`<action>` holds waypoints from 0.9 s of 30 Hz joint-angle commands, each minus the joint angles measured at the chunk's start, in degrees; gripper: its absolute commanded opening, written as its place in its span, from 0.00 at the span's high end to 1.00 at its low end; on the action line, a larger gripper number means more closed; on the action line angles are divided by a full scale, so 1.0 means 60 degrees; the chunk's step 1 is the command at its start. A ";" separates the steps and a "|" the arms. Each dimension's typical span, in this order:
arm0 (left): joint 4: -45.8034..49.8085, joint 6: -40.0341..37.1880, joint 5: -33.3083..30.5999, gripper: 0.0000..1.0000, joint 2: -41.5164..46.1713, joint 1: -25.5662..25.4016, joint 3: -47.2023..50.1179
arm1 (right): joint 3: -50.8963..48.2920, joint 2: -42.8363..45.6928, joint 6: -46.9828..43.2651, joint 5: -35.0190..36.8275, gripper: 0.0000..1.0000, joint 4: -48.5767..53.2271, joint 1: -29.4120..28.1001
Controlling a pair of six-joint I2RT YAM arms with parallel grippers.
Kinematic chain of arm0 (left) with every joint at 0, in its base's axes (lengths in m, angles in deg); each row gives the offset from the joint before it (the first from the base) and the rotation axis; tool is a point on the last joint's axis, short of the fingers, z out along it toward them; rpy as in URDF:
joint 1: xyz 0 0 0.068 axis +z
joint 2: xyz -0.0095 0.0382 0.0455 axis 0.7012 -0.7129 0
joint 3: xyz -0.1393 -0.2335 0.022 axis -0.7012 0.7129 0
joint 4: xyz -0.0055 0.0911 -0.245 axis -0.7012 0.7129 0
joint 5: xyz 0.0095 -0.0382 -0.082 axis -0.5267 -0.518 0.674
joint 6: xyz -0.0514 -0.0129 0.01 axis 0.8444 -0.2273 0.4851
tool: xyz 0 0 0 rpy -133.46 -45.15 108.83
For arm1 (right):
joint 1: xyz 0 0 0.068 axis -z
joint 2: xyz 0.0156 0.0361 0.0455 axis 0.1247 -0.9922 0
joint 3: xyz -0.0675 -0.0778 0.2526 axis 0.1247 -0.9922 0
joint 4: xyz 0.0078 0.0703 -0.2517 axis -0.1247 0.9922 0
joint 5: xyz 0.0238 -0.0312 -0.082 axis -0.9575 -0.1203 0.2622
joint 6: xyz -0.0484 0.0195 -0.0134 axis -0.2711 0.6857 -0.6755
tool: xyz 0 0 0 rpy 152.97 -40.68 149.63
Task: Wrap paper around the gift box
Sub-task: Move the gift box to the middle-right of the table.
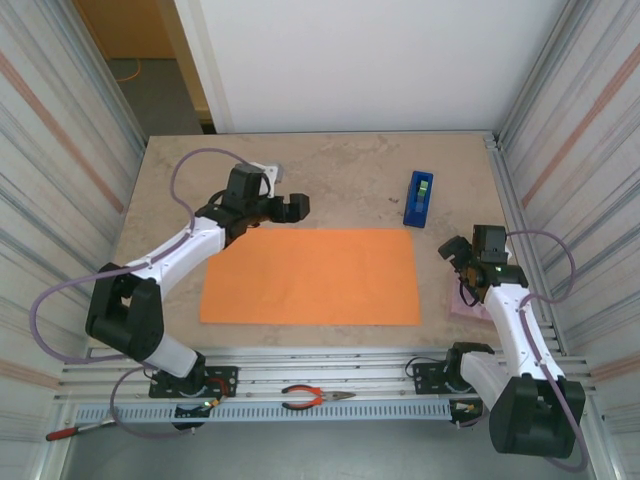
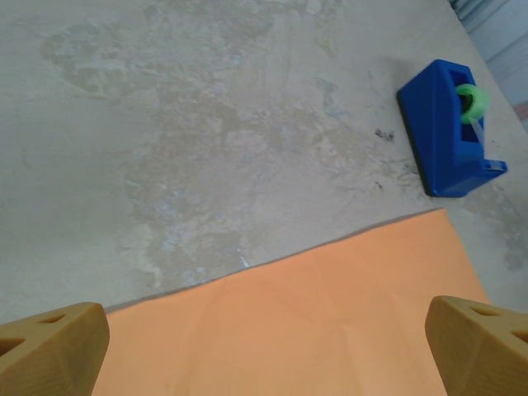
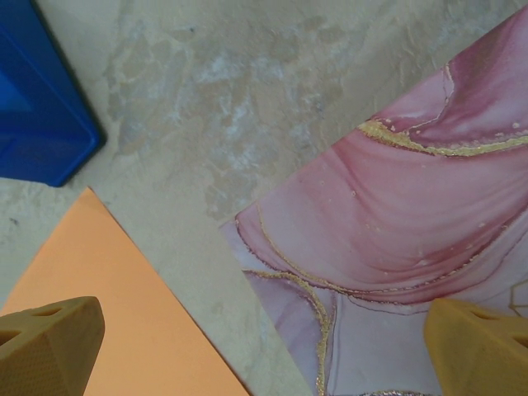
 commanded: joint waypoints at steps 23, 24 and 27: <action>-0.0878 0.0792 0.2023 0.11 -0.2432 -0.2197 -0.2350 | 0.1940 -0.1891 -0.1126 -0.2573 0.00 -0.1399 0.1033; -0.0896 0.0852 0.2223 0.12 -0.2635 -0.2311 -0.2579 | 0.1834 -0.1668 -0.1216 -0.2666 0.00 -0.1249 0.1361; -0.0915 0.0999 0.2635 0.14 -0.3326 -0.2769 -0.3299 | 0.1539 -0.1200 -0.1468 -0.3202 0.01 -0.0802 0.2684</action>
